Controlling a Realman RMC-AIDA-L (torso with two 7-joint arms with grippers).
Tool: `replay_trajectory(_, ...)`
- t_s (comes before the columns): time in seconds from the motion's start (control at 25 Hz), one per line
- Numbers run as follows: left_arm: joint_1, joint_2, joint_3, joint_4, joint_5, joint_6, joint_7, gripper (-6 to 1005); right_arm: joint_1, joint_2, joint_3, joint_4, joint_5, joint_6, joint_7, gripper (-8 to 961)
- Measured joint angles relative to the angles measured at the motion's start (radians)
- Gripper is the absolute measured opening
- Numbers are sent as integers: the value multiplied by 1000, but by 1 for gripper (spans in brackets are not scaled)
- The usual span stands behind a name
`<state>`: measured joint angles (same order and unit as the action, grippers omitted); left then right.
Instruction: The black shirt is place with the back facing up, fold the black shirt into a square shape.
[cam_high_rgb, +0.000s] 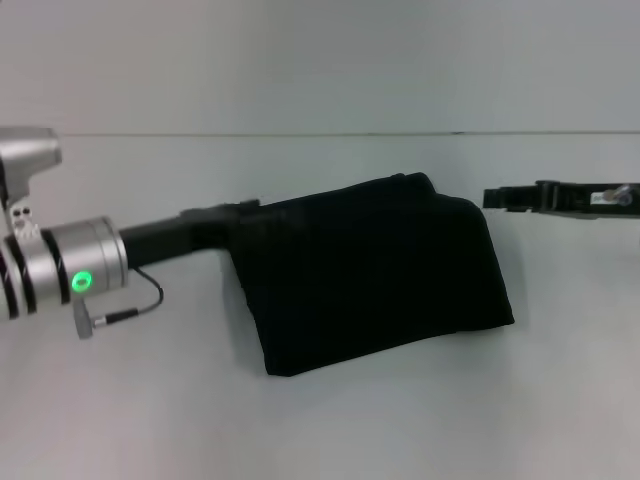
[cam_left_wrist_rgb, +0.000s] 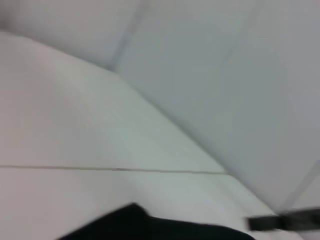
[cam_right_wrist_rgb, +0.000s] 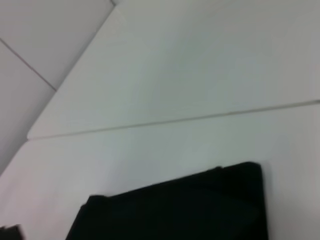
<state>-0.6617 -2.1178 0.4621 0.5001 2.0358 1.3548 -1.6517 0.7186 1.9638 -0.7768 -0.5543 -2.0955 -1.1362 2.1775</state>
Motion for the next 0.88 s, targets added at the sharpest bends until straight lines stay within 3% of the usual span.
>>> replay_trajectory(0.24, -38, -2, 26, -19, 7, -277, -242, 949, 13, -44, 7, 7, -4, -29, 95, 555)
replay_trajectory(0.36, -49, 3, 70, -39, 10, -395, -340, 950, 26, -54, 4, 15, -9, -38, 131, 638)
replay_trajectory(0.8, -81, 4, 147, -66, 81, -482, -455, 941, 38, -25, -24, 24, -19, 13, 128, 867)
replay_trajectory(0.88, -82, 0, 153, -66, 86, -490, -465, 939, 39, -22, -41, 25, -20, 21, 127, 867)
